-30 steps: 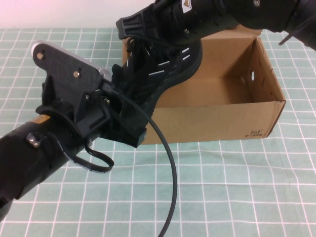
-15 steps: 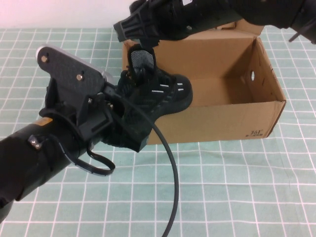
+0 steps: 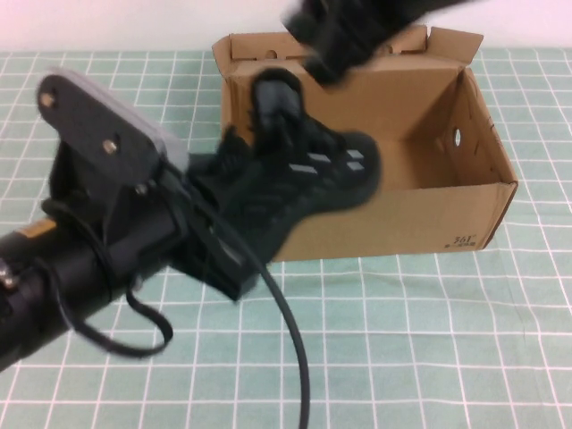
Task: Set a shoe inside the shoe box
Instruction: Hand over the shoe
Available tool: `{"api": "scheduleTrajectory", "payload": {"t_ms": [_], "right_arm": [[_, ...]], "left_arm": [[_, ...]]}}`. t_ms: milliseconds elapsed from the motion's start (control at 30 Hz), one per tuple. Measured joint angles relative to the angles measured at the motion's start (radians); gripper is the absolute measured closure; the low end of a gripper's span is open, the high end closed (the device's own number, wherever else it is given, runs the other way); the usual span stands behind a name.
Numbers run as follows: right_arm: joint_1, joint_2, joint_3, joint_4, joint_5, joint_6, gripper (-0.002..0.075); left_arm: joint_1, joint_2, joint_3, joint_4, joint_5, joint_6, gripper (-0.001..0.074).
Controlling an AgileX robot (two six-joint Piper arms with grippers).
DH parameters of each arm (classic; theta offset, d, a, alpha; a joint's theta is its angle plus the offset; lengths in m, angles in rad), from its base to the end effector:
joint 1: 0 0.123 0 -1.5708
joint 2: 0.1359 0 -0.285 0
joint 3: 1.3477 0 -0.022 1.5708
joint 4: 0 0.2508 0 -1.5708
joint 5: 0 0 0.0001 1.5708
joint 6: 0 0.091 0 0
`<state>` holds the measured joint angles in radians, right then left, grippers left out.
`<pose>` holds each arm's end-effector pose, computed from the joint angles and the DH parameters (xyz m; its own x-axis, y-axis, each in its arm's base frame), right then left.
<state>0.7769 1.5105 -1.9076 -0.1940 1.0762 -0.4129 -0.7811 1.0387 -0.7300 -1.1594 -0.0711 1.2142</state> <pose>0.2305 0.2049 0.4939 -0.0580 -0.7267 -0.6845 -0.7066 0.5142 -0.4861 0.1665 -0.1568 0.3348 -0.0994 0.1768 -0.9792 0.6638 0.7449 0.0671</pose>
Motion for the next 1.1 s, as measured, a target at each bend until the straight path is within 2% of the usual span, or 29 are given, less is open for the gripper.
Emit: {"api": "scheduleTrajectory", "payload": {"t_ms": [167, 300, 400, 600, 733, 833, 967, 1100], "right_arm": [[0.000, 0.000, 0.000, 0.000, 0.189, -0.027, 0.0358], [0.000, -0.006, 0.004, 0.005, 0.229, 0.037, 0.0351], [0.000, -0.017, 0.014, 0.022, 0.229, 0.012, 0.0344], [0.000, -0.058, 0.124, 0.083, 0.229, -0.133, 0.0344], [0.000, -0.085, 0.197, 0.105, 0.229, -0.146, 0.0344], [0.000, -0.100, 0.236, 0.138, 0.229, -0.154, 0.0344], [0.000, -0.109, 0.251, 0.169, 0.229, -0.154, 0.0344], [0.000, -0.104, 0.251, 0.219, 0.225, -0.139, 0.0344]], "left_arm": [[0.005, -0.017, 0.000, 0.009, 0.099, 0.022, 0.0703], [0.075, -0.050, 0.000, 0.038, 0.215, 0.036, 0.0703], [0.173, -0.081, -0.018, 0.108, 0.372, 0.047, 0.0703], [0.464, -0.108, -0.121, 0.220, 0.751, 0.049, 0.0704], [0.660, -0.097, -0.162, 0.223, 0.984, 0.100, 0.0704], [0.760, -0.076, -0.169, 0.164, 1.105, 0.183, 0.0704], [0.800, -0.014, -0.176, 0.048, 1.250, 0.303, 0.0704], [0.800, 0.038, -0.180, 0.001, 1.289, 0.335, 0.0704]]}}
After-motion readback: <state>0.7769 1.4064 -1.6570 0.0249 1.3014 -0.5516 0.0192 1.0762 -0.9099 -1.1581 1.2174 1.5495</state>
